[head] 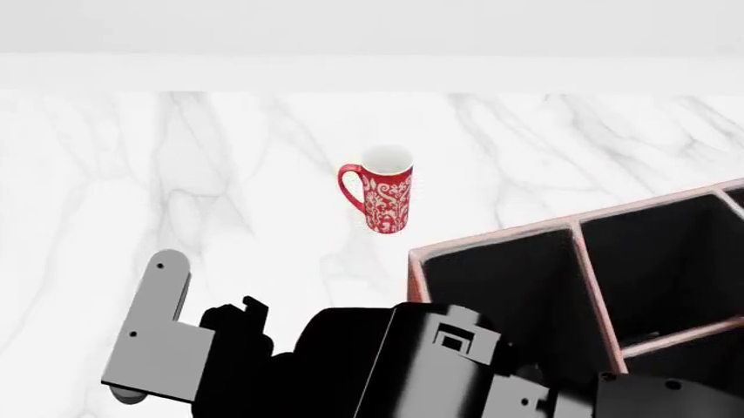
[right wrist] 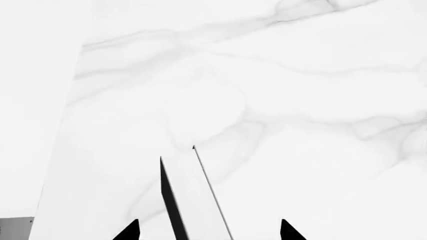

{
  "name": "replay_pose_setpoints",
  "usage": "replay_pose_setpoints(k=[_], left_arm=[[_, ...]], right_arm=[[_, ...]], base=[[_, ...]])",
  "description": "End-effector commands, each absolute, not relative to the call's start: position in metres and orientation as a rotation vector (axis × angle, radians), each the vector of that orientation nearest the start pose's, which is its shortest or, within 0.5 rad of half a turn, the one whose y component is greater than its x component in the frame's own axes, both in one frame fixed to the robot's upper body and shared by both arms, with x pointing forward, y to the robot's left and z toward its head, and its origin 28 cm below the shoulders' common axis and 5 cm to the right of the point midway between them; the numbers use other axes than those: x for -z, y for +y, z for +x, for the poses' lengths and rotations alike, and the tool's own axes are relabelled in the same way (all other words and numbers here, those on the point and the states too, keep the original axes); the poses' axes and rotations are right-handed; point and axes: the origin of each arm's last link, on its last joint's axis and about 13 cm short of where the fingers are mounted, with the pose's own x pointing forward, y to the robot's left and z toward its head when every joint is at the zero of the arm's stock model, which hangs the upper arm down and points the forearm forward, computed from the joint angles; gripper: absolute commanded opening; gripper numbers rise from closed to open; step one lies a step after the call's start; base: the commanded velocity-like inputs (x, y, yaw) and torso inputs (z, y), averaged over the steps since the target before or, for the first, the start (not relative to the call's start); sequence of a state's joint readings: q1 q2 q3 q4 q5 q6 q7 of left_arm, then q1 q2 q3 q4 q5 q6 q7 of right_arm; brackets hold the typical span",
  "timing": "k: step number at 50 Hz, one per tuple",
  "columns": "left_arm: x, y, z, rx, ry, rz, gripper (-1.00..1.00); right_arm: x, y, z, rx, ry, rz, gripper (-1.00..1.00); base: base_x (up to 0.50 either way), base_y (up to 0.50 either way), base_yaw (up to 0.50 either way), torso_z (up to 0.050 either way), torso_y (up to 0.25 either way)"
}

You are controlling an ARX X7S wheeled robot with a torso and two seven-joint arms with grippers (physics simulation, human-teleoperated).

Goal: Pick up the book and place it in the left compartment of the caddy.

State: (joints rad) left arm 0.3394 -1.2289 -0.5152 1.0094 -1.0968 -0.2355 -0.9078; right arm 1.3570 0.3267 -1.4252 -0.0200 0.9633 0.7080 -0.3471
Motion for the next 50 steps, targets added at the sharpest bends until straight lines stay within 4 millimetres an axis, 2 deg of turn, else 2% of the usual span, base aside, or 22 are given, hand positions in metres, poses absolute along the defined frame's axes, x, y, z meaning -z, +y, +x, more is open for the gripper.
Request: replay_pose_setpoints(k=[1,30,50], left_arm=[[-0.246,0.289,0.130,-0.172,-0.393,0.171,1.00],[-0.246,0.288,0.129,-0.170,-0.397,0.174,1.00],[-0.247,0.287,0.128,-0.167,-0.400,0.176,1.00]], right_arm=[[-0.181,-0.010,0.310,-1.337,0.443,-0.661,1.00],[-0.164,-0.013,0.314,-1.327,0.462,-0.631,1.00],[-0.142,-0.010,0.316,-1.325,0.477,-0.623,1.00]], base=[[0.00,0.00,0.00,0.000,0.000],[0.00,0.00,0.00,0.000,0.000],[0.00,0.00,0.00,0.000,0.000]])
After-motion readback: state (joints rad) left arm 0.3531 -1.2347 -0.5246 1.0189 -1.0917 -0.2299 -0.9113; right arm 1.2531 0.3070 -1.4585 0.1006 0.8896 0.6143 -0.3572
